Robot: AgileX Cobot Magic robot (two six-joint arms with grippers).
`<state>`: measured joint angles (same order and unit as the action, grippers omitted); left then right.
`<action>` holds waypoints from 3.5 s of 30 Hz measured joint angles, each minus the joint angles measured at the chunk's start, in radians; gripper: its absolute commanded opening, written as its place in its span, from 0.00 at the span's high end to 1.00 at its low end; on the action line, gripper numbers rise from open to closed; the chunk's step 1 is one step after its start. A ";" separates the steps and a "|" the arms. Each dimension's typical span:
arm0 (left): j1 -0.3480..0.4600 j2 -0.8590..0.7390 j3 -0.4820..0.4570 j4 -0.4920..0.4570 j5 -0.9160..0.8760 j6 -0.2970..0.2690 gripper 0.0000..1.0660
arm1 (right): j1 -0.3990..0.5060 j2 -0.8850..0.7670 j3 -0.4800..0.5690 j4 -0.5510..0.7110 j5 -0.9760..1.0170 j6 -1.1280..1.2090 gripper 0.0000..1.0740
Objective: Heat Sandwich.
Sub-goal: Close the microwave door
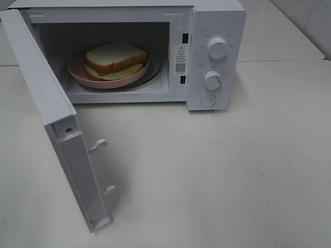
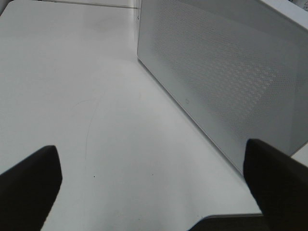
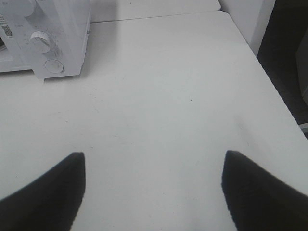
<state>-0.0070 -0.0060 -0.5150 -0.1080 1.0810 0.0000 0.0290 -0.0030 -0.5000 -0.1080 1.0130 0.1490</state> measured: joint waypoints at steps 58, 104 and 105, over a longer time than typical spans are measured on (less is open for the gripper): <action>0.000 0.838 -0.052 0.030 -0.760 0.000 1.00 | 0.000 0.000 0.000 0.000 0.000 0.000 0.29; -0.023 1.508 0.188 0.652 -2.010 -0.166 1.00 | 0.000 0.000 0.000 0.000 0.000 0.000 0.29; -0.039 1.521 0.187 0.654 -2.015 -0.160 1.00 | 0.000 0.000 0.000 0.000 0.000 0.000 0.29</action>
<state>-0.0460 1.5150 -0.3280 0.5460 -0.9340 -0.1600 0.0290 -0.0030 -0.5000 -0.1080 1.0130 0.1490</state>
